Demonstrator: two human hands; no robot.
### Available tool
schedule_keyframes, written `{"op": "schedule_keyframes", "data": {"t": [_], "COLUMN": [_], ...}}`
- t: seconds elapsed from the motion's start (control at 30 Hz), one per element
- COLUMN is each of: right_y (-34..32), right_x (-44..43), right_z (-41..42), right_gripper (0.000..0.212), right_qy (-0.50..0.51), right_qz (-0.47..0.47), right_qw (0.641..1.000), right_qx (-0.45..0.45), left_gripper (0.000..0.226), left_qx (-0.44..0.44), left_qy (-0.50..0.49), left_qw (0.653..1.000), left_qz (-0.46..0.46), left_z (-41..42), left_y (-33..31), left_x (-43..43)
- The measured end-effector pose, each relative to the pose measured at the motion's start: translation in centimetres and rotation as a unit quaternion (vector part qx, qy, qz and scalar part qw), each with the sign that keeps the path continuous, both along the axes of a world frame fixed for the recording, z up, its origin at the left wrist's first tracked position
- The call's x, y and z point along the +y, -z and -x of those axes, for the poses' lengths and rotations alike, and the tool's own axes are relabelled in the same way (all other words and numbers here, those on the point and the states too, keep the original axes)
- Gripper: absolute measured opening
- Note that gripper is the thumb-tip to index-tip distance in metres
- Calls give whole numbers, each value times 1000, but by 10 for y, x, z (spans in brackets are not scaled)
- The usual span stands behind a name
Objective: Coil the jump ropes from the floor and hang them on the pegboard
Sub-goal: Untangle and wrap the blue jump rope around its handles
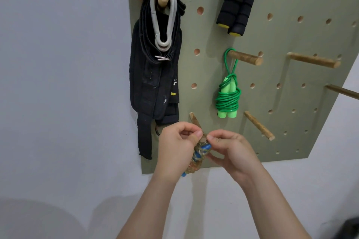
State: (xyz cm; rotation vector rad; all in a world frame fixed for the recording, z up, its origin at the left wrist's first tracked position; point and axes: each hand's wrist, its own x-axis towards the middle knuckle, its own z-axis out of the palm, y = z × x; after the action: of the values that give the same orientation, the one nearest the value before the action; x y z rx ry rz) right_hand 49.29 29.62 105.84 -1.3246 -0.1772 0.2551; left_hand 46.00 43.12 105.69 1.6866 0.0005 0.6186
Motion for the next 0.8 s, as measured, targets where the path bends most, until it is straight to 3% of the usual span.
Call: {"op": "schedule_keyframes", "data": {"t": [0.13, 0.23, 0.37, 0.67, 0.8], "right_y": [4, 23, 31, 13, 8], "right_x": [6, 14, 24, 43, 50], "right_z": [0, 6, 5, -36, -50], "right_gripper": [14, 8, 15, 13, 17], "right_qy": [34, 60, 92, 159, 197], "right_qz": [-8, -53, -64, -28, -4], "right_qw": [998, 996, 994, 986, 977], "right_qx": [-46, -33, -10, -52, -83], "left_gripper": [19, 23, 17, 9, 9], "left_qx": [-31, -29, -15, -64, -94], "left_qy": [15, 21, 2, -147, -216], "left_qw": [998, 994, 993, 986, 968], "left_qz": [58, 104, 115, 43, -88], "left_z": [-4, -11, -21, -54, -62], "left_y": [12, 17, 15, 17, 23], "left_x": [-4, -6, -3, -8, -4]}}
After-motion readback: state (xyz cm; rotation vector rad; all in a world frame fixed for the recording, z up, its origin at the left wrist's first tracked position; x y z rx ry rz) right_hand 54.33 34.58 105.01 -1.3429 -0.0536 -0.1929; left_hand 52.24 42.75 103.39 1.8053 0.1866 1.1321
